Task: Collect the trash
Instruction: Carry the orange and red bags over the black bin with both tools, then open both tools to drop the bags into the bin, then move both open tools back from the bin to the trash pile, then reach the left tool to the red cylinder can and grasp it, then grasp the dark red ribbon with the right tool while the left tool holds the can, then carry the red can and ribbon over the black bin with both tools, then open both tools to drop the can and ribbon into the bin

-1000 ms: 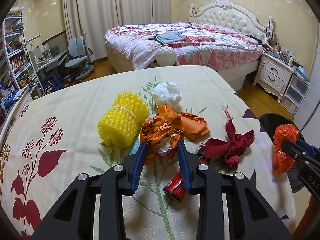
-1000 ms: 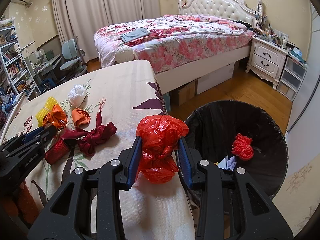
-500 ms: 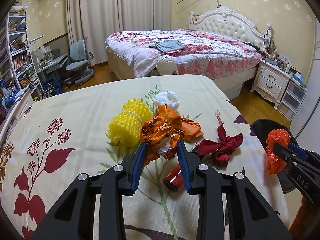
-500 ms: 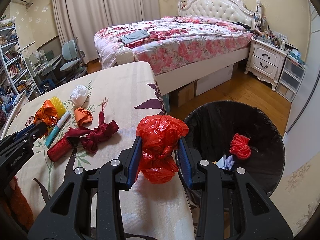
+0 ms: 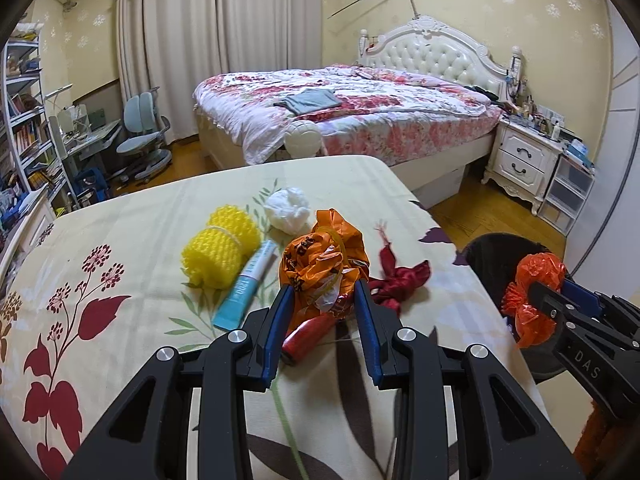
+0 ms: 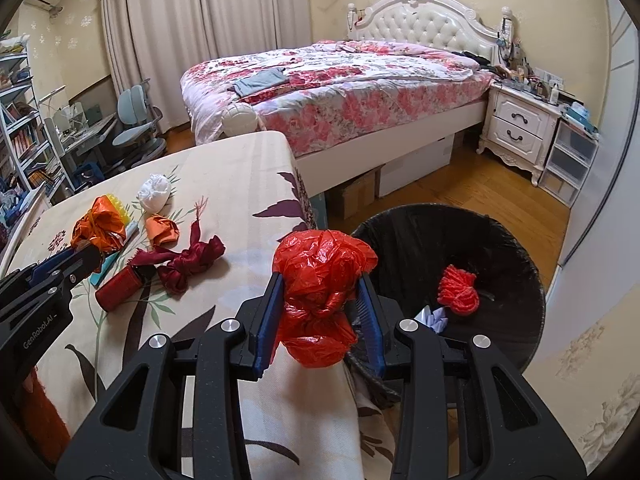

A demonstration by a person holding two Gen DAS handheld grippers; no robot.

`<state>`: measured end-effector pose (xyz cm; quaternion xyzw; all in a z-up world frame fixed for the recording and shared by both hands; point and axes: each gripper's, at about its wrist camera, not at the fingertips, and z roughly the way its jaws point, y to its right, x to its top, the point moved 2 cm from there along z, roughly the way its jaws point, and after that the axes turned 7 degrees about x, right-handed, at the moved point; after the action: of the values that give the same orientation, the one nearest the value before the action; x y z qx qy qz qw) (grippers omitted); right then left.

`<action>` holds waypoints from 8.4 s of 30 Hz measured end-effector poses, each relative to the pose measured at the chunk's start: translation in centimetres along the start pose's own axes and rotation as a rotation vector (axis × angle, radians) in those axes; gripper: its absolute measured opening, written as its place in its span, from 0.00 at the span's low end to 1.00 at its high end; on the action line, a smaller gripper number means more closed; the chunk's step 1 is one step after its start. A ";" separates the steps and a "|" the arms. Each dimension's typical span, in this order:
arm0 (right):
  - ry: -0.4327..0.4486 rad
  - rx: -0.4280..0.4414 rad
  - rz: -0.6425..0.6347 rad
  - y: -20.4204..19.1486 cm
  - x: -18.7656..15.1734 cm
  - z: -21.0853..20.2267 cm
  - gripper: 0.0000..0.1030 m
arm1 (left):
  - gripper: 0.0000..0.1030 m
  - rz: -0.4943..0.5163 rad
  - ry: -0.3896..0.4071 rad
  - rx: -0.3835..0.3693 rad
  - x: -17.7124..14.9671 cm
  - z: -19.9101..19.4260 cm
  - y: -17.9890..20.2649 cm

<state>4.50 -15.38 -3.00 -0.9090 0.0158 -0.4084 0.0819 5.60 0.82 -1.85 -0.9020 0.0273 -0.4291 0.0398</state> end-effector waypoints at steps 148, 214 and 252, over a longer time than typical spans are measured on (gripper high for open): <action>-0.132 0.127 -0.113 -9.2 0.3 7.2 0.67 | 0.27 -0.014 -0.170 0.060 -3.0 4.7 -5.1; -0.039 0.003 -0.033 0.0 -2.3 -0.5 0.21 | 0.27 0.057 -0.059 -0.047 -1.7 0.4 1.7; -0.034 -0.193 0.113 12.0 -0.2 1.6 0.22 | 0.27 0.255 -0.013 -0.178 1.8 4.5 17.4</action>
<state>6.02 -27.01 -6.09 -0.9171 0.1047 -0.3842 0.0171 9.96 -16.48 -4.91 -0.8939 0.1795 -0.4104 0.0140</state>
